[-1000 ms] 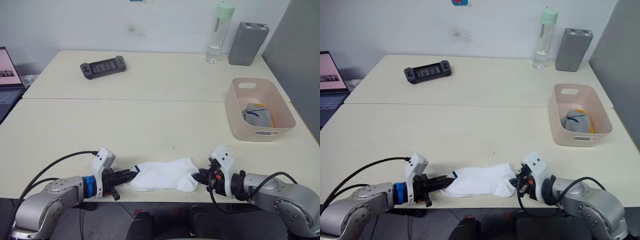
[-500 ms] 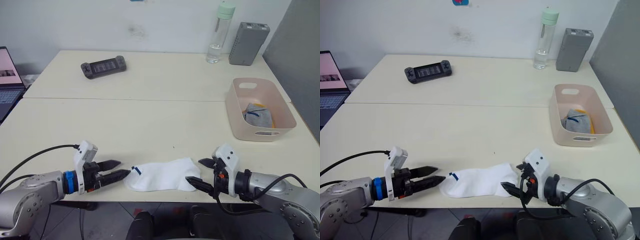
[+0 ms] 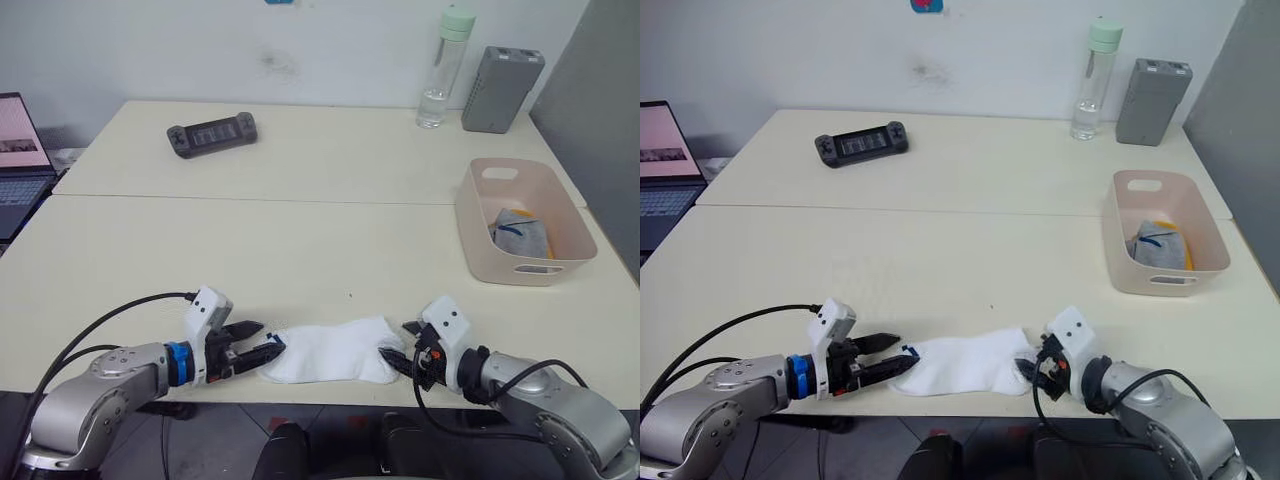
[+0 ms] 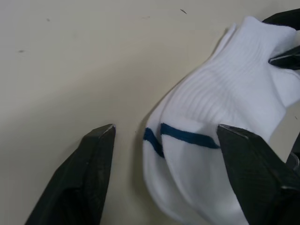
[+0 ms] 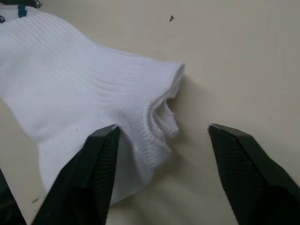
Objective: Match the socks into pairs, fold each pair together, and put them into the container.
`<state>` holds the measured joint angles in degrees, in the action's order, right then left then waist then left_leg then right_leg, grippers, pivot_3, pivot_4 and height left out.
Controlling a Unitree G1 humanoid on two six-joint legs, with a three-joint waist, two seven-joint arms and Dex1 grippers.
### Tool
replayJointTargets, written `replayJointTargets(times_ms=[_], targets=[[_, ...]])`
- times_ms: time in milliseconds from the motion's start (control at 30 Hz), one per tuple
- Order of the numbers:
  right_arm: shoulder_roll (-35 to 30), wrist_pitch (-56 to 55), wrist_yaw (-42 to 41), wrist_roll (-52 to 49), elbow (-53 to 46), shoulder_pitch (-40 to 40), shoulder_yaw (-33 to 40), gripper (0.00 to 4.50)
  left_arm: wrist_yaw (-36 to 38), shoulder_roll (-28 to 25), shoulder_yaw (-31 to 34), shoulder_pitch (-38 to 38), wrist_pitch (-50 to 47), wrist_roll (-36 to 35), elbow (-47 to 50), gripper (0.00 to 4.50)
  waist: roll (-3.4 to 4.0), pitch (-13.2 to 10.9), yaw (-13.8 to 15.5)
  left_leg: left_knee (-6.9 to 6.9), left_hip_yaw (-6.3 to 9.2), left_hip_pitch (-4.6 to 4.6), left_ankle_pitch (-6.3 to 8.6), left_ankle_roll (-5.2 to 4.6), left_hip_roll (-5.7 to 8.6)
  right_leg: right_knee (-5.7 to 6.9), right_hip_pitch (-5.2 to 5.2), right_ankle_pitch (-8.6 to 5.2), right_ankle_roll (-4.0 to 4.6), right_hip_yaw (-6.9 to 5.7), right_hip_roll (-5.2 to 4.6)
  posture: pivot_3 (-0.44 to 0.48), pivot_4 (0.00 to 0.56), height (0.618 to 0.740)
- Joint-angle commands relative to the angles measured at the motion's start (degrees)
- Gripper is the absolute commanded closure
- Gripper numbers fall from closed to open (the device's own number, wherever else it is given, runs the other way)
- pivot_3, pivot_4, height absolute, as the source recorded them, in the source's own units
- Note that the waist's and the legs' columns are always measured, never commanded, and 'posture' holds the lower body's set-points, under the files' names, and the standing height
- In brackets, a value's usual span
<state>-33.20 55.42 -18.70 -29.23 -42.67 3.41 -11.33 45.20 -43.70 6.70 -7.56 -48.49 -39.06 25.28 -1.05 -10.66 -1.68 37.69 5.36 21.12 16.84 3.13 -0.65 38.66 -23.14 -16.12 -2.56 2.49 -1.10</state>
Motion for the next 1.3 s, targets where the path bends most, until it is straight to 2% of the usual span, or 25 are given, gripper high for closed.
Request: replayJointTargets(times_ms=[33,200,233,300,433,600,833,1033,1067,1167,1300], targets=[[-1.22,-0.19,-1.64,0.94,-1.43,0.59,-2.55,2.62,2.00,-1.06,-3.67,-2.45,-0.60,0.40,1.97,2.20,0.00,0.00,-0.04,-0.01,-0.01,0.00,0.00,0.00,0.00,0.00,-0.01,-0.01,0.00,0.00,0.00,0.000,0.150,0.740],[-0.60,-0.31,-2.01,0.77,-1.70,0.44,-1.86,4.36,-0.02,0.71,-2.66,-0.89,-1.85,-1.44,2.11,3.65,0.00,0.00,-0.04,-0.02,0.00,0.01,0.00,0.00,-0.01,-0.01,0.00,-0.02,0.00,0.00,0.00,0.000,0.150,0.740],[0.09,-0.10,-2.02,-0.02,-1.78,0.28,-0.86,4.50,-0.51,1.11,-1.77,0.26,-2.27,-1.98,1.58,3.98,0.00,0.00,-0.04,-0.02,0.00,0.01,0.00,0.00,0.00,-0.01,-0.01,-0.02,0.00,0.00,0.00,0.000,0.150,0.740],[2.19,1.04,-1.88,-2.72,-1.87,-0.29,1.92,4.50,-0.57,1.40,-0.51,2.52,-2.36,-2.44,0.60,4.48,-0.03,-0.02,0.02,-0.02,0.03,0.02,0.00,0.00,0.00,0.00,-0.01,-0.01,-0.01,-0.02,0.01,0.000,0.150,0.740],[5.44,4.73,-1.27,-7.67,-1.65,-2.86,7.28,4.50,-1.63,1.84,1.85,9.16,-5.34,-5.04,-2.77,4.48,-0.02,-0.04,-0.02,-0.01,0.12,0.05,0.00,0.00,-0.01,0.07,-0.03,0.01,-0.02,-0.09,0.06,0.000,0.150,0.740],[9.52,8.81,1.15,-11.48,3.02,-9.64,12.91,4.50,-0.06,1.54,-0.78,18.07,-5.58,-3.10,-8.38,4.48,-0.02,-0.04,-0.21,0.00,0.10,0.04,0.00,0.00,0.01,0.09,-0.03,0.02,-0.03,-0.07,0.10,0.000,0.150,0.740],[8.99,8.92,1.19,-7.84,11.71,-16.66,9.56,4.50,0.88,3.98,-6.05,24.91,-1.00,3.33,-18.38,4.48,0.00,-0.05,-0.23,-0.01,0.07,0.07,0.00,-0.01,0.01,0.11,-0.10,0.18,0.28,-0.04,0.11,0.000,0.150,0.740],[9.42,8.32,1.52,-5.98,13.93,-16.95,8.33,4.50,2.59,4.87,-7.90,27.57,1.40,6.45,-23.89,4.48,0.00,-0.05,-0.19,-0.02,0.11,0.18,0.00,-0.01,0.02,0.10,-0.14,0.18,0.29,-0.09,0.09,0.000,0.150,0.740],[9.18,7.46,1.45,-5.18,13.89,-16.61,7.92,4.25,2.75,4.67,-8.38,28.09,2.87,7.99,-25.51,4.49,0.00,-0.05,-0.19,-0.02,0.11,0.18,0.00,-0.01,0.02,0.10,-0.14,0.18,0.29,-0.09,0.09,0.000,0.150,0.740],[9.53,6.47,1.82,-4.57,12.53,-15.84,9.15,3.46,5.35,3.81,-7.62,28.52,6.41,9.09,-27.26,3.84,0.00,-0.05,-0.18,-0.01,0.12,0.17,0.00,-0.01,0.02,0.11,-0.15,0.18,0.29,-0.10,0.10,0.000,0.150,0.740],[10.22,6.09,2.21,-5.62,10.01,-14.91,11.98,2.07,5.79,4.31,-5.10,28.77,10.00,9.55,-28.80,2.64,0.00,-0.05,-0.22,-0.01,0.12,0.16,0.00,-0.01,0.00,0.13,-0.15,0.18,0.29,-0.09,0.09,0.000,0.150,0.740]])
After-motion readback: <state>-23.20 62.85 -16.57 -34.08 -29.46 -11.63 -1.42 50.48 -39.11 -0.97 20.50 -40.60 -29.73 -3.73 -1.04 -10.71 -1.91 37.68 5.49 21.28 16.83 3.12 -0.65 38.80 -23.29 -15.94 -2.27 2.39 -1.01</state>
